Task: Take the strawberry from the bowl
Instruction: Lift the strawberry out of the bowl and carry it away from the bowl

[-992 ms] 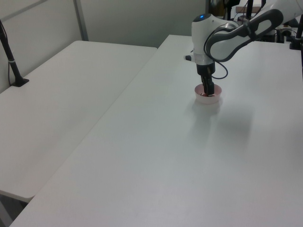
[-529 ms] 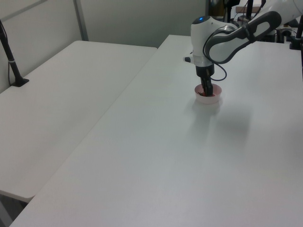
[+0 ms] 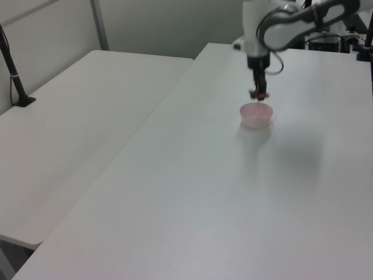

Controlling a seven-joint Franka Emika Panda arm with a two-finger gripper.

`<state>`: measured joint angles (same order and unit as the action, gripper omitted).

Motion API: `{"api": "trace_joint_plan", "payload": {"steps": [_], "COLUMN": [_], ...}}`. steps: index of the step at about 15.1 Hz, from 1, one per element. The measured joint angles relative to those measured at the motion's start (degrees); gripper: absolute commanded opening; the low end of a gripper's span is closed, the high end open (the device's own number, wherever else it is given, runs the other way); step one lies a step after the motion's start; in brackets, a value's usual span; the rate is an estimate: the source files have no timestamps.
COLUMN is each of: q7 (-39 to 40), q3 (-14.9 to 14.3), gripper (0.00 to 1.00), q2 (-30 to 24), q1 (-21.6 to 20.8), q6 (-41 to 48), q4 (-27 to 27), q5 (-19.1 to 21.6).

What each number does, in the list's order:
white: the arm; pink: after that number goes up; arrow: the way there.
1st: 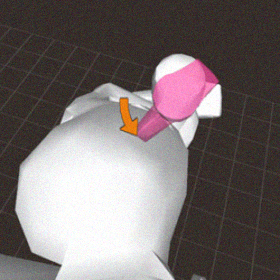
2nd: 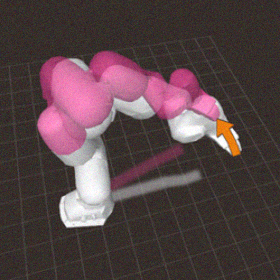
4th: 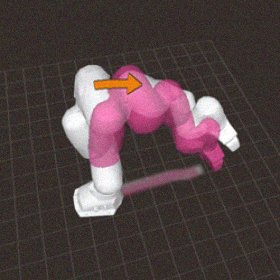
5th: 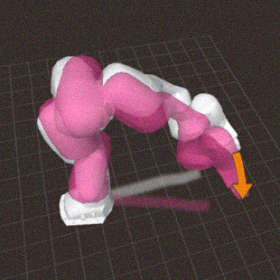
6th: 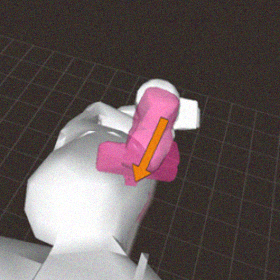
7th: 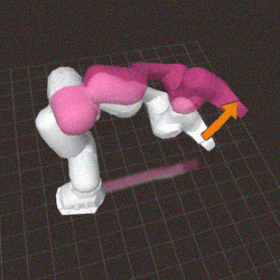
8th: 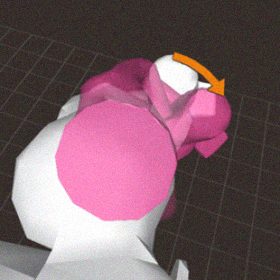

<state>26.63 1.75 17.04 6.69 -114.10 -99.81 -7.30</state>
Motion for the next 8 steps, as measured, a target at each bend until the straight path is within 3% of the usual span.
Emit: {"api": "trace_joint_plan", "payload": {"steps": [4, 8], "q7": [2.37, 4.60], "q3": [-3.90, -7.72], "gripper": [0.38, 0.39], "q2": [-2.62, -0.13], "q1": [4.10, 8.26], "q6": [1.43, -1.62], "q4": [0.71, 0.57], "q5": [0.00, -0.03]}}
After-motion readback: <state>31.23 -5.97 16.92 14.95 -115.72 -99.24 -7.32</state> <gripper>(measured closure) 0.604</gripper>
